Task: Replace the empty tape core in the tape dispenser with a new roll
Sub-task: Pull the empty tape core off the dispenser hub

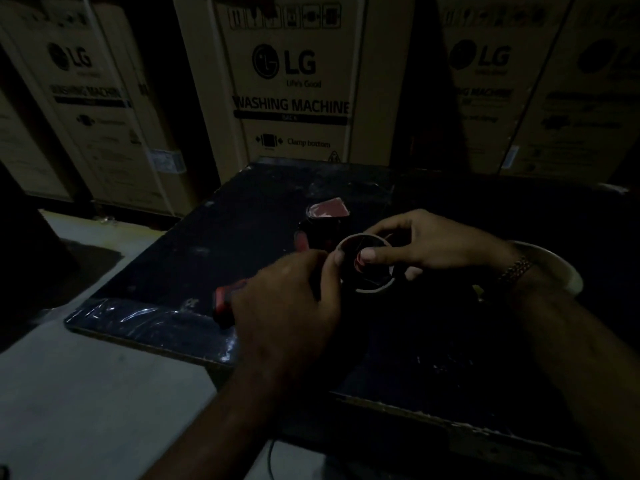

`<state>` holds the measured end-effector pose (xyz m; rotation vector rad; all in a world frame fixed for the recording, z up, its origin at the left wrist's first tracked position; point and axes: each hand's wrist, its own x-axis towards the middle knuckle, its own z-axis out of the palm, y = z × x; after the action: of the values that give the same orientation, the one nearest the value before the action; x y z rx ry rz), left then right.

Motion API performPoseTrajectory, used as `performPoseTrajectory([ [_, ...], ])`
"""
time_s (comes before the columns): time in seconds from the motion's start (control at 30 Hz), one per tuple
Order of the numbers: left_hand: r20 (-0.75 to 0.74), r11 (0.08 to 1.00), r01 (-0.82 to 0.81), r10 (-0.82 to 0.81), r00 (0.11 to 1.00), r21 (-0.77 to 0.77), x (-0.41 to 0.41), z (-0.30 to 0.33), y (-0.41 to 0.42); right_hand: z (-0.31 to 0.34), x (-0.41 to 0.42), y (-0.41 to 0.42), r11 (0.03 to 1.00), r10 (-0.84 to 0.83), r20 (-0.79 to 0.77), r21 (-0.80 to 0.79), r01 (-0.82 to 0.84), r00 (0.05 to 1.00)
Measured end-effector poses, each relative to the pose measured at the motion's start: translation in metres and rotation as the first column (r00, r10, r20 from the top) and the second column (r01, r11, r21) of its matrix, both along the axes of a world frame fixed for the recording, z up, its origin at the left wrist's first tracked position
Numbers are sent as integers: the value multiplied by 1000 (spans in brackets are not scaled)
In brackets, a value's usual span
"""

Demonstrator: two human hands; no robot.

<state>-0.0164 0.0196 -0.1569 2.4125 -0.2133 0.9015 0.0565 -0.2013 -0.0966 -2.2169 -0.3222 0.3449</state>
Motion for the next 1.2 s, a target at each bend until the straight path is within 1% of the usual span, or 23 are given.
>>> performPoseTrajectory([
  [0.1,-211,999,-30,37,977,40,-10,-2,-10,0,-2,3,1000,-13,44,15,13,999],
  [0.17,-275,999,-45,40,961,-13,-10,-5,-14,-1,-2,4,1000,-19,57,25,18,998],
  [0.23,-307,993,-40,3,952,-114,-9,-3,-16,-2,-4,6,999,-32,77,47,28,997],
  [0.3,-331,979,-42,-28,943,-201,-8,0,-16,-3,-5,9,996,-52,114,82,42,992],
  [0.43,-343,955,-43,-63,937,-293,-6,0,-17,-6,-3,13,992,-78,195,113,56,978],
  [0.57,-277,912,12,-137,951,-409,1,-7,-18,-10,-3,14,988,-80,217,146,48,973],
  [0.77,-278,898,21,-158,948,-439,13,-11,-18,-18,0,17,974,-162,197,189,125,967],
  [0.9,-355,895,-45,-129,926,-444,21,-7,-17,-23,1,20,944,-244,205,276,183,948],
  [1.03,-402,913,-45,-134,906,-405,25,-8,-13,-27,-1,24,922,-283,233,332,197,930],
  [1.13,-444,915,-46,-150,883,-401,29,-7,-9,-27,-5,28,939,-264,288,296,176,921],
  [1.2,-461,914,-40,-166,872,-404,31,-6,-8,-26,-5,26,943,-247,279,288,164,928],
])
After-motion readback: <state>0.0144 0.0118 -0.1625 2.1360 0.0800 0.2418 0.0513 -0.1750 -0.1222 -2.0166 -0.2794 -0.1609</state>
